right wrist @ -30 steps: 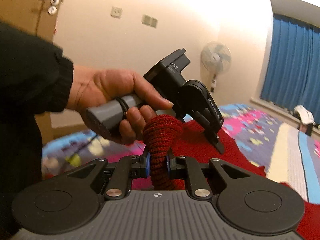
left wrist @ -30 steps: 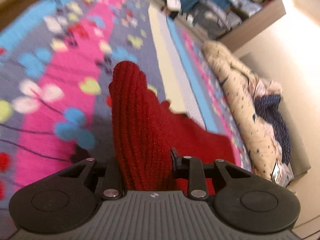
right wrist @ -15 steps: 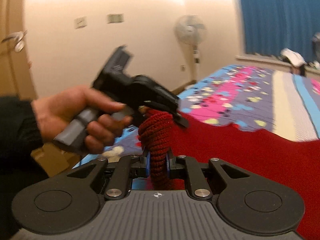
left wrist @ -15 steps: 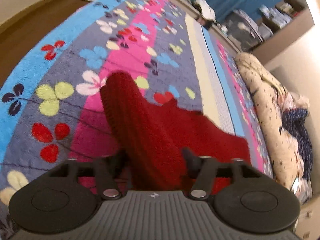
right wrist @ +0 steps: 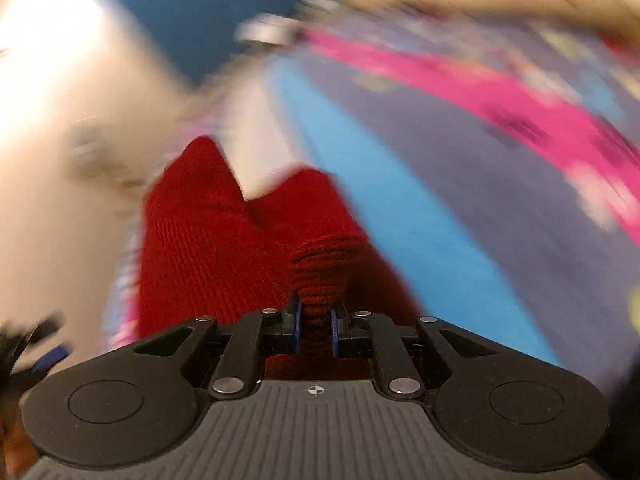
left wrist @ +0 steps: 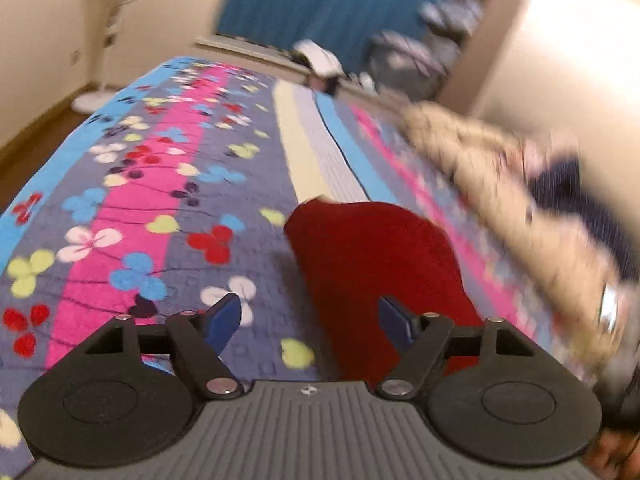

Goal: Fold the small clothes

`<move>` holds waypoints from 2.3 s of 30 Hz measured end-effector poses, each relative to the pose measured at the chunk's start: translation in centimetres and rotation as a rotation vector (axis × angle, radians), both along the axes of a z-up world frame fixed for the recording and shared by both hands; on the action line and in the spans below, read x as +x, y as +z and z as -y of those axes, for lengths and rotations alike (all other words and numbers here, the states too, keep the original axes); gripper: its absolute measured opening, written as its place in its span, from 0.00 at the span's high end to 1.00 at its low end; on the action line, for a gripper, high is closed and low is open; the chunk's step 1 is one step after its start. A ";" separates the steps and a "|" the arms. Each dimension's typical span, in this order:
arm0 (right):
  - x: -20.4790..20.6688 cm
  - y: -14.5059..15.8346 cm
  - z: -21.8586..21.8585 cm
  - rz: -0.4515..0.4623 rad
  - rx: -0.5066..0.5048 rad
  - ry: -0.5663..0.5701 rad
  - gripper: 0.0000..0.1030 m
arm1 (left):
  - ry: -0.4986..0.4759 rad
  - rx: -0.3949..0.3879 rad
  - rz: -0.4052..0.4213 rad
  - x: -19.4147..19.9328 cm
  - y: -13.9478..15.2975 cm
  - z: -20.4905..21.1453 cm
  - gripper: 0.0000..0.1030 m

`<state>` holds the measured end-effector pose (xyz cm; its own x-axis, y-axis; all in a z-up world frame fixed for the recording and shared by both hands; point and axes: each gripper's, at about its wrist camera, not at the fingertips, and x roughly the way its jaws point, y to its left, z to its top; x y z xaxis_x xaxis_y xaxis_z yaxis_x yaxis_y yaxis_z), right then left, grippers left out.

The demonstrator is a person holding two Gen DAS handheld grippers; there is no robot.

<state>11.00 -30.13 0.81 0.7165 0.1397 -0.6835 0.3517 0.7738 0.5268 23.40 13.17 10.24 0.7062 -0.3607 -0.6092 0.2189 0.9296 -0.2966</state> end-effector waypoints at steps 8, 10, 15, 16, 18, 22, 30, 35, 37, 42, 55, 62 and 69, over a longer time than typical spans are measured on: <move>0.3 -2.0 2.7 0.013 0.170 0.015 0.63 | -0.214 0.113 0.009 -1.1 -3.2 5.9 0.39; 0.7 -2.2 3.3 0.011 0.179 0.022 0.61 | -0.229 0.126 0.012 -1.2 -3.8 6.7 0.41; 1.7 -1.2 3.1 0.024 0.107 0.061 0.56 | -0.236 0.178 0.022 -1.8 -4.3 8.5 0.43; 1.4 -0.9 3.2 0.026 0.088 0.072 0.56 | -0.238 0.188 0.026 -1.9 -4.3 8.8 0.43; 1.4 -0.5 2.7 0.023 0.051 0.098 0.54 | -0.240 0.202 0.030 -2.1 -4.4 9.1 0.43; 1.7 -0.1 2.0 0.024 -0.012 0.133 0.54 | -0.241 0.211 0.029 -1.9 -4.6 9.4 0.43; -0.6 5.0 -0.2 0.332 -0.253 0.241 0.83 | -0.247 0.150 0.077 -2.2 -3.6 9.4 0.44; 1.8 1.0 0.9 0.006 -0.264 0.237 0.81 | -0.379 0.141 0.065 -2.5 -4.0 11.0 0.48; 2.0 0.0 1.7 -0.049 -0.180 0.208 0.77 | -0.426 0.284 -0.053 -1.9 -6.6 12.4 0.53; 1.3 4.0 2.2 0.049 -0.266 0.178 0.53 | -0.435 0.320 -0.095 -1.5 -7.6 12.3 0.53; 12.3 4.8 0.8 0.156 -0.246 0.422 0.39 | -0.368 0.193 -0.024 -1.2 -5.4 10.7 0.53; 17.4 0.8 0.1 0.024 -0.079 0.387 0.36 | -0.270 0.134 0.018 0.0 -4.6 9.4 0.53; 17.6 1.4 -1.7 0.114 -0.126 0.425 0.80 | -0.237 0.107 0.036 0.7 -4.2 9.3 0.53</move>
